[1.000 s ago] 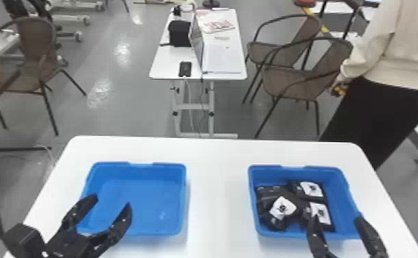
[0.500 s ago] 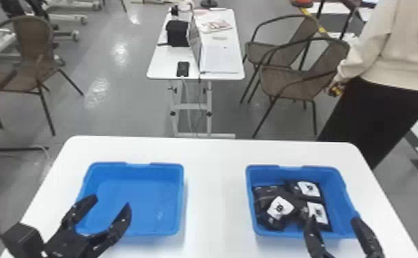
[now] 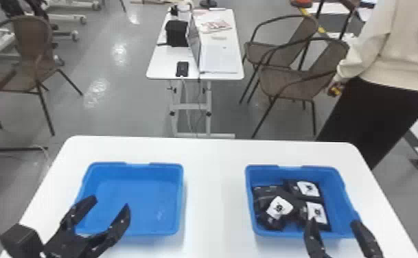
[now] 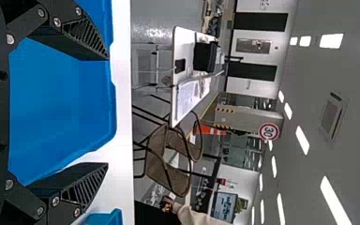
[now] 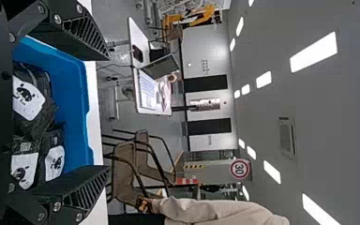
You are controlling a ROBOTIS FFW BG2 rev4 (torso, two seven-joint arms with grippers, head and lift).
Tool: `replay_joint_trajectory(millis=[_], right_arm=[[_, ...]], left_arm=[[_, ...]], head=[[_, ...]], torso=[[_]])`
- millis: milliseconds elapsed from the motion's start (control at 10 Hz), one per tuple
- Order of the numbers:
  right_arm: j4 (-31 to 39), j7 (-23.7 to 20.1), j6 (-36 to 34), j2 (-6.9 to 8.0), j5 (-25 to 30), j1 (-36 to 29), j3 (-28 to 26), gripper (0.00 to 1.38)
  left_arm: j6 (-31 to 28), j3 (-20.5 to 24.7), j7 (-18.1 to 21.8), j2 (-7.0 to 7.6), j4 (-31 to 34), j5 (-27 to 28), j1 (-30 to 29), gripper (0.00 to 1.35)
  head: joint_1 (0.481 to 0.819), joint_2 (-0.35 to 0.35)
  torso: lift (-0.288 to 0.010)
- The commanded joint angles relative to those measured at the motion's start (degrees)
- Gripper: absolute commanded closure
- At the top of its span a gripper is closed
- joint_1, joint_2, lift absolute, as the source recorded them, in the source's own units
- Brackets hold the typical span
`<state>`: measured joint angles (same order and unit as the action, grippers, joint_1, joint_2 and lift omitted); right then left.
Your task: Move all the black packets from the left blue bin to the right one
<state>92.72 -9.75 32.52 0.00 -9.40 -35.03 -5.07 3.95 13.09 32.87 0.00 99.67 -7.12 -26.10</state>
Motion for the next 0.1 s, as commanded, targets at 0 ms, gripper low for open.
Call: replay_joint_trajectory(millis=[0], right_arm=[[-0.08, 0.0, 0.0, 0.05, -0.01, 0.05, 0.06, 0.2]], left_arm=[[-0.08, 0.0, 0.0, -0.15, 0.0, 0.0, -0.01, 0.24]], head=[[0.695, -0.034]], torso=[[0.0]])
